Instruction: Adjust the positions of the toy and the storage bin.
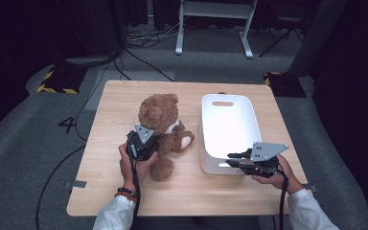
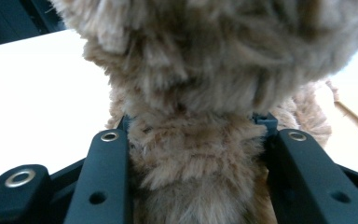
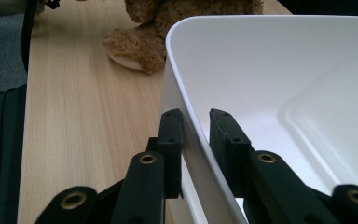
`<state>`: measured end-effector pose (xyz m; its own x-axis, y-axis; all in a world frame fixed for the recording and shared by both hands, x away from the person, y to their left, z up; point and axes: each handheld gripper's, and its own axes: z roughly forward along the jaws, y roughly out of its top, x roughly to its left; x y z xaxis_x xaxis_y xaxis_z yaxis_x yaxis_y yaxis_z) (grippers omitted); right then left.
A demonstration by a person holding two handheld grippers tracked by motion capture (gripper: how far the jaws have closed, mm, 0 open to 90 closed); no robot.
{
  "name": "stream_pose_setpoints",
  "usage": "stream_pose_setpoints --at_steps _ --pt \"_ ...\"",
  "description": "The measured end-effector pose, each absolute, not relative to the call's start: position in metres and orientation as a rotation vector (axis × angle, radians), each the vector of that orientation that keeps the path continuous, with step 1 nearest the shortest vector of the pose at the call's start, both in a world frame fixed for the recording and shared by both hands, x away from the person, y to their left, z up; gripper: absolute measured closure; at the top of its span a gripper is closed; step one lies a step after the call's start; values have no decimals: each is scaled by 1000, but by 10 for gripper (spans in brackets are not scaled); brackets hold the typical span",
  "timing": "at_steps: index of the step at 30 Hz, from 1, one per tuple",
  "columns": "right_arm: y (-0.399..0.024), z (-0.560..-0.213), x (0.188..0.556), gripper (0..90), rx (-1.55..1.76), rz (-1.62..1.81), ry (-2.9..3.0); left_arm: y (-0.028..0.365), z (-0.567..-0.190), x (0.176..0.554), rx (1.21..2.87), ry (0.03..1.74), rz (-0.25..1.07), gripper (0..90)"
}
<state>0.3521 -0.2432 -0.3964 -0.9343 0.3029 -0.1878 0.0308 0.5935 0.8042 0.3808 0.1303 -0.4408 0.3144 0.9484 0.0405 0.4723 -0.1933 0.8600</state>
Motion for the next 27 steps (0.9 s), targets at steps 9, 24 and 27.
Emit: stream_pose_setpoints --at_steps 9,24,27 --pt "-254 -396 351 626 340 1329 2511 136 -436 373 1821 1200 745 441" --pt "-295 -394 336 272 524 1330 2307 152 -431 376 1825 1050 601 121" --pt "-306 -394 332 262 551 1316 2281 154 -432 379 1833 1020 594 110"
